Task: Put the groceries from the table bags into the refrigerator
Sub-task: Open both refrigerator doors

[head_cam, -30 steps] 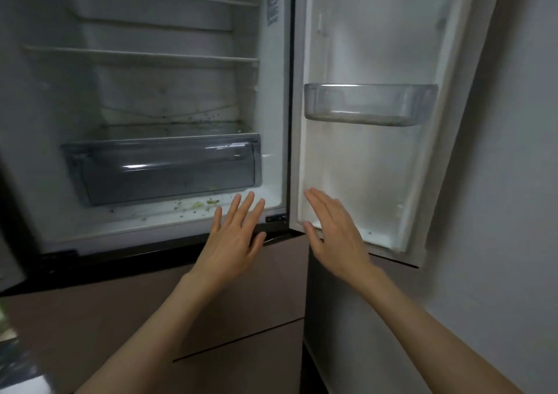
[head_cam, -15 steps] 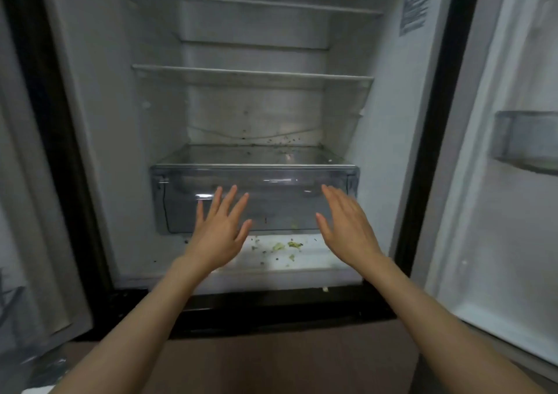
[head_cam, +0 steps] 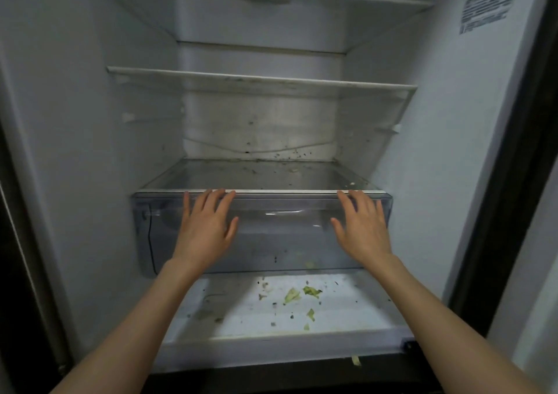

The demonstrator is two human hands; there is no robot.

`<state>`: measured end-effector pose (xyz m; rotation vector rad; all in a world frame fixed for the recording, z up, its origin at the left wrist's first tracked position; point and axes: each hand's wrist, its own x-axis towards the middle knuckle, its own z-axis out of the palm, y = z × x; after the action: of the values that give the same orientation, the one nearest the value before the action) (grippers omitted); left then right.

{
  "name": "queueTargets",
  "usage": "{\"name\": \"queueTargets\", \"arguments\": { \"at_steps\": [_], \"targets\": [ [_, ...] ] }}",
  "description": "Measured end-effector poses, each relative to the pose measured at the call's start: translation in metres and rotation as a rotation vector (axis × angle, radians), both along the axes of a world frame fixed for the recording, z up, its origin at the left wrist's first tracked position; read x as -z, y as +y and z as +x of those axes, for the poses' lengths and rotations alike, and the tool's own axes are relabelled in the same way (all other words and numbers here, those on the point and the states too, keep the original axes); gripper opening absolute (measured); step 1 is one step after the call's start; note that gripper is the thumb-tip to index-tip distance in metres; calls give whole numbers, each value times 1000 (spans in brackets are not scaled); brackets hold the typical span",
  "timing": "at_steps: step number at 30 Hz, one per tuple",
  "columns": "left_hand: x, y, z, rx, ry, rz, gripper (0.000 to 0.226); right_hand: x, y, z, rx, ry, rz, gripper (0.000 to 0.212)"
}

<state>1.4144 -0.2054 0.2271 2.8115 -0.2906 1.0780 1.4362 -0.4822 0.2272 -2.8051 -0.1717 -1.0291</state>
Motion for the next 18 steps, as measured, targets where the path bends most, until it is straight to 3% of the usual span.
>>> {"name": "queueTargets", "arguments": {
  "at_steps": [4,9,18],
  "targets": [
    [-3,-7,-6,-30,-63,-39,41,6,0,0,2,-116,47,49],
    [3,-14,-28,-60,-148,-67,46,10,-9,-11,-7,-305,34,43],
    [-10,-24,-53,-159,-215,-116,28,3,-15,-30,-16,-446,69,38]
  ]
}}
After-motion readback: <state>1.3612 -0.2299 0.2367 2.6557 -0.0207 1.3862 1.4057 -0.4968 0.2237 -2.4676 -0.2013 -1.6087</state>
